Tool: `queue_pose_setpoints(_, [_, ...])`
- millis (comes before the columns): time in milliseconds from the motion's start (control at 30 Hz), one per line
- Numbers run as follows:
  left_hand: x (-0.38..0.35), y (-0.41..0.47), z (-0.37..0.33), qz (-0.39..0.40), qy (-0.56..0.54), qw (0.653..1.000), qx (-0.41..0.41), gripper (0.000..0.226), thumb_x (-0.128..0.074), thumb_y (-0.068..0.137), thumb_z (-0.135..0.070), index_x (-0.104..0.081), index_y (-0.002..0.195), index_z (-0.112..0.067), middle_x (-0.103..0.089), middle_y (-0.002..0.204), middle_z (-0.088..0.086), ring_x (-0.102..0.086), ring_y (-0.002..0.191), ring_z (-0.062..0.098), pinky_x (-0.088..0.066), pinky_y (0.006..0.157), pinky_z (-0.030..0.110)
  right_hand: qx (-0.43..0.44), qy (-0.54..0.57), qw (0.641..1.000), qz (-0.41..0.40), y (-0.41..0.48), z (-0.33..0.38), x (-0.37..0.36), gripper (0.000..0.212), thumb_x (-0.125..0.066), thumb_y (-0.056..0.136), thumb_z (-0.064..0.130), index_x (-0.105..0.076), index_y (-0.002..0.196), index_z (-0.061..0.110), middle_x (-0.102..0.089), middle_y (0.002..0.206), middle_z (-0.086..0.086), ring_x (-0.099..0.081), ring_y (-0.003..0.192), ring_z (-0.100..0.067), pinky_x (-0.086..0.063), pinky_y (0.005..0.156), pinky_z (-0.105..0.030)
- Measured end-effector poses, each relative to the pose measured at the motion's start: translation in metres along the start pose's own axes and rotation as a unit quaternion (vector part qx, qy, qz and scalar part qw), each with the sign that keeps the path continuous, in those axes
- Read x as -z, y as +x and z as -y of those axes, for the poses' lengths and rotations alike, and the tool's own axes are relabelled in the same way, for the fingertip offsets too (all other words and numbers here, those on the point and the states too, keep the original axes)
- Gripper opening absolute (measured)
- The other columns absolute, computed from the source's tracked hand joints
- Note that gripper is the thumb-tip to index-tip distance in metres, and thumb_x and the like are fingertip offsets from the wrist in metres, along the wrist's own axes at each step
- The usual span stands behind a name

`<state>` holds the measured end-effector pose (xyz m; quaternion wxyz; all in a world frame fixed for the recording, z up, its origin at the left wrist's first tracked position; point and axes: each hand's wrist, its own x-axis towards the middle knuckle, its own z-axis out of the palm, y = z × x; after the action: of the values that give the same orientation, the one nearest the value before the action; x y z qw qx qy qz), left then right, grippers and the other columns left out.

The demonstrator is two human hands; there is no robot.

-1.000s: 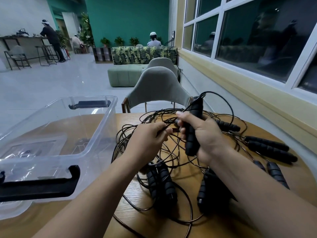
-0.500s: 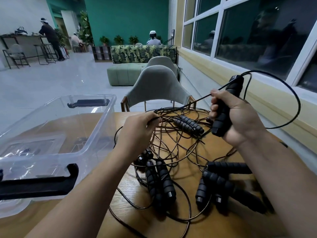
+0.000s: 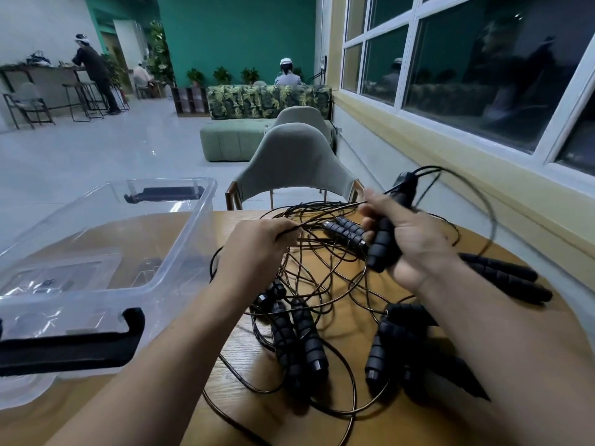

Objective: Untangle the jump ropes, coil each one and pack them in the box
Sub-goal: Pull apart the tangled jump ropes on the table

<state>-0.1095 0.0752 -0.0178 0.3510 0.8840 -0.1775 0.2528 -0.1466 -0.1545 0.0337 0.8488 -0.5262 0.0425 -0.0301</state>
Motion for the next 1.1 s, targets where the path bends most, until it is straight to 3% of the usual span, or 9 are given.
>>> queue_pose_setpoints(133, [-0.001,-0.002,-0.013,-0.027,0.023,0.999,-0.015,0.018,-0.070,0.098,-0.040,-0.080,0.108,-0.029,-0.074,0.078,-0.010,-0.066,0.073,0.011,-0.053,0.067,0.032,-0.043,-0.001,0.998,0.038,-0.005,-0.027,-0.015,0.026,-0.088,0.077,0.014,-0.074,0.097,0.005,-0.073,0.083,-0.006,-0.062,0.061,-0.009,-0.051,0.052,-0.018])
queue_pose_setpoints(267, [-0.007,-0.009,-0.023,-0.007,0.012,1.000,-0.025,0.028,-0.070,0.095,-0.036,-0.066,0.123,-0.039,-0.079,0.093,-0.013,-0.073,0.087,0.014,-0.058,0.074,0.040,-0.049,-0.006,0.996,0.075,-0.010,-0.047,-0.030,0.016,-0.082,0.089,0.009,-0.074,0.102,0.005,-0.070,0.081,-0.008,-0.060,0.060,-0.010,-0.048,0.051,-0.020])
queue_pose_setpoints(467, [0.002,-0.008,-0.022,-0.023,-0.096,0.995,-0.025,0.045,-0.087,0.085,-0.019,-0.068,0.123,-0.030,-0.075,0.114,-0.016,-0.069,0.110,0.002,-0.056,0.096,0.040,0.003,-0.032,0.997,0.065,-0.010,-0.037,-0.032,0.009,-0.080,0.093,0.012,-0.073,0.095,0.006,-0.069,0.076,-0.007,-0.059,0.061,-0.013,-0.047,0.056,-0.023])
queue_pose_setpoints(567, [0.007,-0.006,-0.017,-0.057,-0.033,0.997,-0.050,0.042,-0.094,0.075,-0.029,-0.075,0.113,-0.034,-0.057,0.132,-0.013,-0.052,0.125,0.013,-0.047,0.106,0.036,0.017,-0.041,0.997,0.066,-0.011,-0.023,-0.028,0.008,-0.078,0.095,0.014,-0.073,0.090,0.008,-0.070,0.077,-0.007,-0.059,0.061,-0.013,-0.048,0.056,-0.022])
queue_pose_setpoints(667, [0.009,-0.006,-0.021,-0.028,-0.043,0.997,-0.059,0.034,-0.088,0.075,-0.054,-0.076,0.103,-0.040,-0.050,0.139,-0.013,-0.046,0.131,0.016,-0.045,0.109,0.038,0.019,-0.034,0.996,0.076,-0.014,-0.011,-0.024,0.008,-0.077,0.095,0.012,-0.070,0.091,0.009,-0.069,0.077,-0.007,-0.059,0.061,-0.013,-0.049,0.055,-0.021])
queue_pose_setpoints(733, [0.008,-0.007,-0.026,-0.002,-0.070,0.996,-0.058,0.033,-0.083,0.079,-0.060,-0.076,0.105,-0.041,-0.049,0.138,-0.016,-0.048,0.134,0.015,-0.045,0.110,0.036,0.026,-0.036,0.996,0.081,-0.016,-0.005,-0.022,0.009,-0.076,0.095,0.011,-0.070,0.090,0.009,-0.068,0.076,-0.006,-0.058,0.061,-0.014,-0.048,0.056,-0.021])
queue_pose_setpoints(867, [0.009,-0.008,-0.033,0.026,-0.090,0.994,-0.052,0.026,-0.080,0.089,-0.049,-0.073,0.114,-0.042,-0.053,0.128,-0.015,-0.057,0.122,0.005,-0.044,0.100,0.016,0.041,-0.044,0.994,0.093,-0.018,0.006,-0.019,0.008,-0.075,0.096,0.013,-0.070,0.093,0.008,-0.067,0.077,-0.005,-0.059,0.064,-0.014,-0.048,0.058,-0.022])
queue_pose_setpoints(967, [0.009,-0.007,-0.032,0.046,-0.104,0.993,-0.045,0.024,-0.080,0.089,-0.048,-0.072,0.111,-0.042,-0.065,0.110,-0.016,-0.065,0.105,0.006,-0.054,0.089,0.027,0.055,-0.046,0.993,0.093,-0.021,0.014,-0.016,0.010,-0.076,0.095,0.014,-0.069,0.095,0.007,-0.067,0.078,-0.005,-0.060,0.064,-0.014,-0.049,0.058,-0.023])
queue_pose_setpoints(1100, [0.008,-0.005,-0.024,0.042,-0.085,0.994,-0.051,0.023,-0.083,0.084,-0.049,-0.070,0.098,-0.036,-0.066,0.101,-0.018,-0.064,0.102,0.010,-0.056,0.089,0.042,0.071,-0.034,0.993,0.083,-0.024,0.025,-0.011,0.010,-0.076,0.095,0.013,-0.069,0.088,0.011,-0.067,0.077,-0.005,-0.060,0.064,-0.014,-0.048,0.057,-0.022])
